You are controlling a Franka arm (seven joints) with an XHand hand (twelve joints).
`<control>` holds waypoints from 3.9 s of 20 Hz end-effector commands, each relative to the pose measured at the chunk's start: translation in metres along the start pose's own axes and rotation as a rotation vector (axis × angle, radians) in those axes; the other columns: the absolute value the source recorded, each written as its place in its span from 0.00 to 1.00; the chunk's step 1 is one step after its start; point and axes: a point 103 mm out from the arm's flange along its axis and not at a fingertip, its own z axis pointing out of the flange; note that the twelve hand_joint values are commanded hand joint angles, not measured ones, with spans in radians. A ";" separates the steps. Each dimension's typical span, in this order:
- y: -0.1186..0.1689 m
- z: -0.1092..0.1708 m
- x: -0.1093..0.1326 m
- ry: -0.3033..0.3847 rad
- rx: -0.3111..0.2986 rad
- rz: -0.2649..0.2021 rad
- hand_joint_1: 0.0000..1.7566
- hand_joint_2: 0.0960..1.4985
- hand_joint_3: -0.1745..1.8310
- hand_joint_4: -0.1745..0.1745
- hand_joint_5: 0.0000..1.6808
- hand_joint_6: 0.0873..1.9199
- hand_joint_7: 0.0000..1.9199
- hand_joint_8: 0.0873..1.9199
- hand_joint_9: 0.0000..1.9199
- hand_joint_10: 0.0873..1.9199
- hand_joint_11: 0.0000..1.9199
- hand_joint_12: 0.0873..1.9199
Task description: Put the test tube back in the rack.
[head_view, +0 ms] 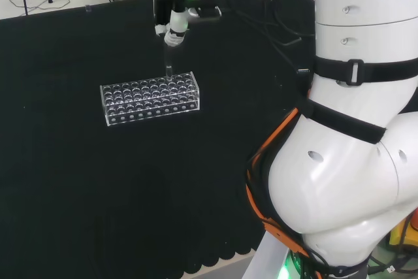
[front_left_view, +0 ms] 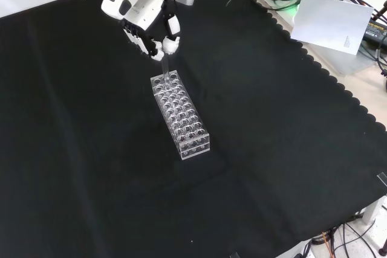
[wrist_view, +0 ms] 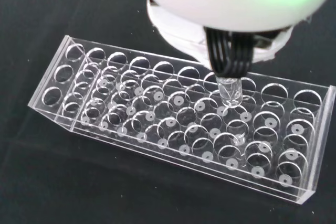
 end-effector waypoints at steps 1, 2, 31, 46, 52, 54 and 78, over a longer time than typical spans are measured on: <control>-0.001 0.000 -0.002 -0.006 0.006 0.003 0.83 0.25 0.52 0.00 0.85 0.19 0.78 0.25 0.79 0.07 0.70 0.52; -0.001 0.000 -0.001 -0.010 0.008 0.005 0.83 0.25 0.52 0.00 0.85 0.19 0.78 0.25 0.79 0.07 0.70 0.52; -0.005 0.010 -0.002 0.032 0.024 -0.002 0.83 0.25 0.52 0.00 0.85 0.19 0.78 0.25 0.79 0.07 0.70 0.52; -0.002 0.018 -0.001 0.030 0.044 0.008 0.83 0.25 0.52 0.00 0.85 0.19 0.78 0.25 0.79 0.07 0.70 0.52; -0.001 0.020 -0.002 0.030 0.036 -0.002 0.83 0.25 0.52 0.00 0.85 0.19 0.78 0.25 0.79 0.07 0.70 0.52; 0.002 0.019 0.000 0.021 0.042 -0.001 0.83 0.25 0.52 0.00 0.85 0.19 0.78 0.25 0.79 0.07 0.70 0.52; 0.006 0.018 -0.001 0.024 0.046 -0.013 0.83 0.25 0.52 0.00 0.85 0.19 0.78 0.25 0.79 0.07 0.70 0.52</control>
